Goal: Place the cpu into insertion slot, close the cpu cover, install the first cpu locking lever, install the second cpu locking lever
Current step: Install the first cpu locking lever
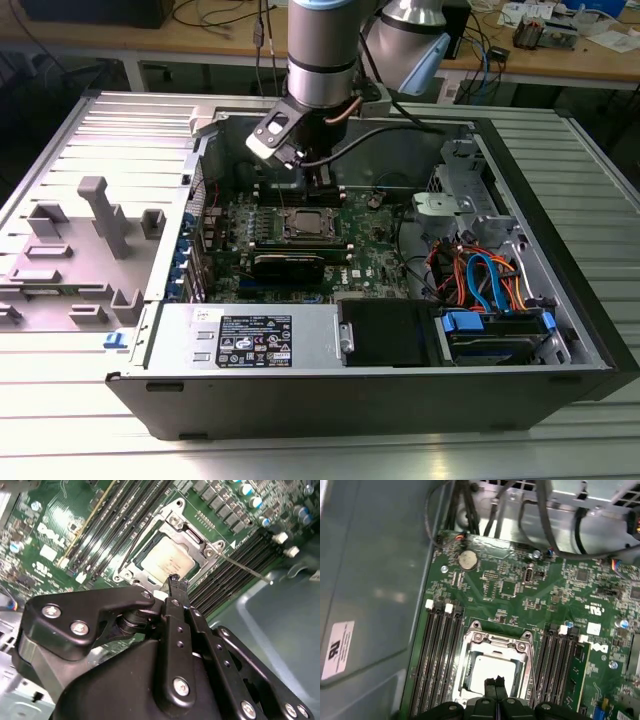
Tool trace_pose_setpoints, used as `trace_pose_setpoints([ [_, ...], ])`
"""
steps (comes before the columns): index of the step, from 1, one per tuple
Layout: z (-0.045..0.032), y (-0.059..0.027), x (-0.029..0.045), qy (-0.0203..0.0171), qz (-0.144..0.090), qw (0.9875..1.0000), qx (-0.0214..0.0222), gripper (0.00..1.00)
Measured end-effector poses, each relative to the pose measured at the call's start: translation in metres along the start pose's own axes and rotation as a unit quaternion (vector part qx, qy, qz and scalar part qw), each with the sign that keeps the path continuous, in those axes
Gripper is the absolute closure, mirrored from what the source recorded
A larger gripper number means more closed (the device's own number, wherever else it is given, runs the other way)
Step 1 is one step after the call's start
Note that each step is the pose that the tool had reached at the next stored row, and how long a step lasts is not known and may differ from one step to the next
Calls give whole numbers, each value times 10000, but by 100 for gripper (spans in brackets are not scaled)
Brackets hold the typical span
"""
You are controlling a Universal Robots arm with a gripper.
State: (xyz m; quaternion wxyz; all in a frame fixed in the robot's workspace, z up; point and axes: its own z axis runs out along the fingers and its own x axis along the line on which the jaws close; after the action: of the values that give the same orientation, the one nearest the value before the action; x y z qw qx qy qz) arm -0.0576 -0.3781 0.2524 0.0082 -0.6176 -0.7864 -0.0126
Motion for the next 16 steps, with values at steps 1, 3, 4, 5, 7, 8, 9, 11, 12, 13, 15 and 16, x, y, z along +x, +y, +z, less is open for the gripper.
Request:
trace_pose_setpoints([
  [1, 0, 0, 0, 1, -92, 10000, 4, 89],
  [3, 2, 0, 0, 4, -385, 9993, 14, 89],
  [4, 3, 0, 0, 6, -486, 9988, 17, 89],
  [5, 3, 0, 0, 6, -573, 9984, 21, 89],
  [7, 4, 0, 0, 10, -874, 9962, 31, 89],
  [8, 4, 0, 0, 11, -964, 9953, 34, 89],
  [9, 5, 0, 0, 13, -1161, 9932, 41, 89],
  [11, 6, 0, 0, 17, -1597, 9871, 54, 89],
  [12, 0, -8, 2, 10, -1760, 9844, 62, 89],
  [13, -1, -12, 3, 8, -1869, 9824, 67, 89],
  [15, -1, -15, 3, 6, -1985, 9801, 72, 89],
  [16, -1, -16, 4, 4, -2053, 9787, 75, 89],
])
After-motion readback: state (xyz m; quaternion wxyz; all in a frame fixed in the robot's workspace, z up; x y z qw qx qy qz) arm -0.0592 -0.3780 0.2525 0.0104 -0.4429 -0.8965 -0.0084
